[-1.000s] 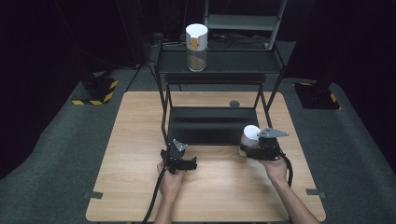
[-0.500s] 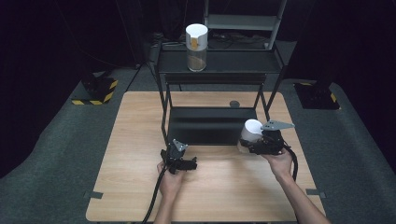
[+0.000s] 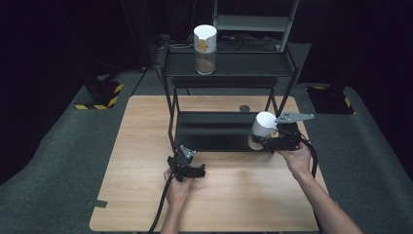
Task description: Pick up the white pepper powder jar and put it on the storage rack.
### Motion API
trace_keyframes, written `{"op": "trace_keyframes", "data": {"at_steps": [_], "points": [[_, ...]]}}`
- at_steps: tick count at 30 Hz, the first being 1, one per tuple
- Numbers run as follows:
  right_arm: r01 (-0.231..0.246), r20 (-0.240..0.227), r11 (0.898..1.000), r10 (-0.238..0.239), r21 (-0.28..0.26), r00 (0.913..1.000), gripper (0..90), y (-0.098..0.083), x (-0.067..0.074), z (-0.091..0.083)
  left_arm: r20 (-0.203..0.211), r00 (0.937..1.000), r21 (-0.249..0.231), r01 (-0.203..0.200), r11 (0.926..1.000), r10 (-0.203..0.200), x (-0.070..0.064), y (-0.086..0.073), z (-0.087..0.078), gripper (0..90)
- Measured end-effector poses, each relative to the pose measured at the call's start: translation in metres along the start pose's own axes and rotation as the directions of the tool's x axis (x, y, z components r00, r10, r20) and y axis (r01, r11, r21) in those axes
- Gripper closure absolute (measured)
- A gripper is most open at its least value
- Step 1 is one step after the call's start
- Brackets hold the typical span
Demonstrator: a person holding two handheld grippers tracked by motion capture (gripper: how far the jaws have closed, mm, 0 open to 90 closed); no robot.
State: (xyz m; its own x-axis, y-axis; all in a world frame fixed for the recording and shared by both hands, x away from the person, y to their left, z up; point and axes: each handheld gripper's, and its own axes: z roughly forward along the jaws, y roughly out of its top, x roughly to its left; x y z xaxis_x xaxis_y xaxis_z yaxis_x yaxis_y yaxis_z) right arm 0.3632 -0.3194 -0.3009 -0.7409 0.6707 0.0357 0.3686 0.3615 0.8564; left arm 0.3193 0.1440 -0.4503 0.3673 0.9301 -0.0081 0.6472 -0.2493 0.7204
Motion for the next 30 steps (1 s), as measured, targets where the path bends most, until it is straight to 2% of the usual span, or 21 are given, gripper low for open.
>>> {"op": "trace_keyframes", "data": {"at_steps": [10,11,12,20,26,30], "points": [[0.030,0.019,1.000,-0.030,0.007,0.9994,30.0,0.033,-0.003,-0.020,0.001,1.0000,0.000,0.000,1.0000,0.000,0.000,0.000,0.000,2.9],[0.027,0.015,1.000,-0.027,0.007,0.9995,30.0,0.042,-0.006,-0.024,0.001,1.0000,0.000,0.000,1.0000,0.000,0.000,0.000,0.000,2.8],[0.027,0.015,1.000,-0.027,0.007,0.9995,30.0,0.042,-0.006,-0.024,0.001,1.0000,0.000,0.000,1.0000,0.000,0.000,0.000,0.000,2.8],[0.052,0.006,0.999,-0.052,0.002,0.9986,30.0,0.081,-0.010,-0.041,0.001,1.0000,0.000,0.000,1.0000,0.000,0.000,0.000,0.000,2.8],[0.037,-0.007,0.999,-0.037,-0.004,0.9993,30.0,0.098,-0.012,-0.045,0.002,1.0000,-0.002,0.003,1.0000,-0.003,0.000,0.000,0.000,2.8],[0.014,-0.022,1.000,-0.014,-0.010,0.9997,30.0,0.117,-0.014,-0.049,0.002,1.0000,-0.002,0.002,1.0000,-0.002,0.000,0.000,0.000,2.8]]}}
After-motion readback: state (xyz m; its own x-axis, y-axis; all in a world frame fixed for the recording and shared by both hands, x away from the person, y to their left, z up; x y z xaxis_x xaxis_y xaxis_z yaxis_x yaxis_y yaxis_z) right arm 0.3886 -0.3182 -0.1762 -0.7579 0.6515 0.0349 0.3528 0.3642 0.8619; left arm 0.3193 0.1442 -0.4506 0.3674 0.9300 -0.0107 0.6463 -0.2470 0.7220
